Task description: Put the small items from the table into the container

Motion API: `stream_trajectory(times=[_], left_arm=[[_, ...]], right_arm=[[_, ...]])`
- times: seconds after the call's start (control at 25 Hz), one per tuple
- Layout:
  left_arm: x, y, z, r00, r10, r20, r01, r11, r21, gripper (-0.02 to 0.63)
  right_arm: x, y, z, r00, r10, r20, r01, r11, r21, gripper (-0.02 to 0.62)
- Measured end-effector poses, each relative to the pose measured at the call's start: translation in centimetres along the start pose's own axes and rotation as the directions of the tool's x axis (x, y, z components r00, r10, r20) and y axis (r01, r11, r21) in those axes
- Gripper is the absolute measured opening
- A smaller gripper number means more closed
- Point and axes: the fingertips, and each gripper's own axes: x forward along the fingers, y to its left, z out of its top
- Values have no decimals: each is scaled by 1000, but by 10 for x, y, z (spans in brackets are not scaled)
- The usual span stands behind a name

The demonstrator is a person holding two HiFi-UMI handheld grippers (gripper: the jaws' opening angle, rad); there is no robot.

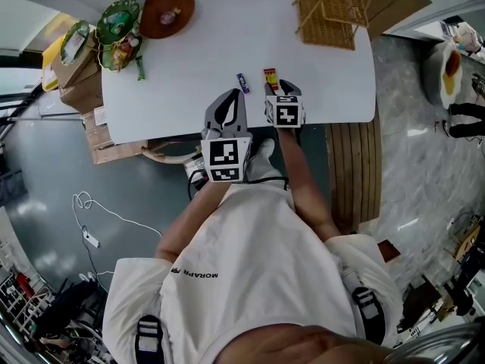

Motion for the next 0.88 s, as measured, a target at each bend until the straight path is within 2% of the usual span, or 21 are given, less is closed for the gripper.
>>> stream_trajectory(times=[0.68, 0.88], left_arm=[[14, -2, -9, 1000, 3, -24, -4, 1000, -6, 5], [18, -3, -13, 999, -3, -34, 3, 1000, -15, 5]], right_arm=[[59, -17, -36, 990, -18, -139, 22, 999, 29, 189], [74, -20, -41, 988, -29, -150, 34, 999, 32, 196]])
